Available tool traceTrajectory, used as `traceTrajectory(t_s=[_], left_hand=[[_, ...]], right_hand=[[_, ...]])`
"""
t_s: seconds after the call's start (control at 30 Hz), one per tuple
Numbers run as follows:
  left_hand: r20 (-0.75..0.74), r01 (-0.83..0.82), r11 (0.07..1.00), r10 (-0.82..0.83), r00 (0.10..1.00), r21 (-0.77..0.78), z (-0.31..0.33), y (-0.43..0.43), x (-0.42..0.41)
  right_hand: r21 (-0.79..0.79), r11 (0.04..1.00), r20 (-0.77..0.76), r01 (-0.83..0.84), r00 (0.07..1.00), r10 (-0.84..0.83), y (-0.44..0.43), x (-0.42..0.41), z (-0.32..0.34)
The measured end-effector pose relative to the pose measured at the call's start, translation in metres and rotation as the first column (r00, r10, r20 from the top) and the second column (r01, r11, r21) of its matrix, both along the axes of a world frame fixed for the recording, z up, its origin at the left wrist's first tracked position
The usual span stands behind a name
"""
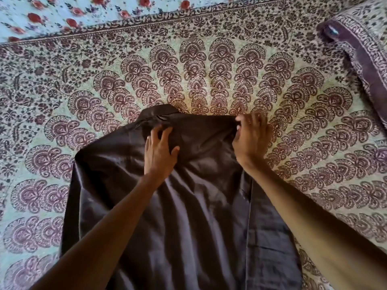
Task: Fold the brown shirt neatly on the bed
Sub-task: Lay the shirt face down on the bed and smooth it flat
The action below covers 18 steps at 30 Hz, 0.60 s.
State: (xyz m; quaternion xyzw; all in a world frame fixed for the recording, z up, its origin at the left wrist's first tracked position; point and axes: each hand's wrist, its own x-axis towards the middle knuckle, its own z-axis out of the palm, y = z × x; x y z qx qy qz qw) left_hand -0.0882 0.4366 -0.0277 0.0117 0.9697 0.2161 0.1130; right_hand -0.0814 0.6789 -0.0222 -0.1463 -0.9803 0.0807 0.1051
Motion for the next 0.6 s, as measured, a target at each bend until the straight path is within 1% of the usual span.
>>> traceTrajectory(t_s=[0.03, 0.07, 0.13, 0.2, 0.27, 0.3, 0.37, 0.43, 0.5, 0.57, 0.6], left_hand=[[-0.106, -0.016, 1.000, 0.014, 0.994, -0.015, 0.002, -0.002, 0.016], [-0.179, -0.024, 0.999, 0.015, 0.984, -0.044, 0.003, -0.002, 0.034], [-0.224, -0.012, 0.998, -0.004, 0.975, -0.069, 0.003, 0.000, 0.075], [-0.178, 0.045, 0.994, -0.063, 0.982, -0.103, -0.005, 0.002, 0.109], [-0.098, 0.095, 0.982, -0.112, 0.989, -0.162, -0.015, 0.004, 0.133], [-0.074, 0.095, 0.979, -0.110, 0.991, -0.180, -0.017, 0.006, 0.140], [-0.051, 0.031, 0.985, -0.040, 0.998, -0.172, -0.013, 0.016, 0.144], [-0.045, -0.007, 0.988, 0.000, 0.999, -0.155, -0.002, 0.032, 0.145], [-0.059, 0.069, 0.990, -0.077, 0.995, -0.121, 0.006, 0.050, 0.147], [-0.034, 0.208, 0.976, -0.211, 0.977, -0.068, 0.010, 0.068, 0.154], [0.007, 0.272, 0.961, -0.272, 0.962, -0.051, 0.010, 0.076, 0.159]], right_hand=[[-0.049, 0.997, -0.016, -0.064, 0.998, 0.063, -0.010, 0.016, 0.001], [-0.108, 0.987, -0.002, -0.119, 0.993, 0.119, -0.020, 0.033, 0.001], [-0.203, 0.966, 0.098, -0.160, 0.978, 0.182, -0.038, 0.070, -0.004], [-0.229, 0.963, 0.225, -0.143, 0.955, 0.195, -0.049, 0.102, -0.006], [-0.194, 0.973, 0.317, -0.127, 0.930, 0.185, -0.051, 0.131, -0.003], [-0.154, 0.980, 0.340, -0.128, 0.924, 0.174, -0.049, 0.145, 0.001], [-0.068, 0.989, 0.340, -0.130, 0.929, 0.146, -0.045, 0.175, 0.008], [-0.019, 0.998, 0.303, -0.059, 0.951, 0.062, -0.041, 0.203, 0.014], [0.004, 0.996, 0.320, 0.093, 0.943, -0.090, -0.034, 0.224, 0.017], [0.014, 0.955, 0.407, 0.296, 0.871, -0.276, -0.023, 0.238, 0.016], [-0.001, 0.924, 0.440, 0.383, 0.830, -0.343, -0.017, 0.243, 0.015]])
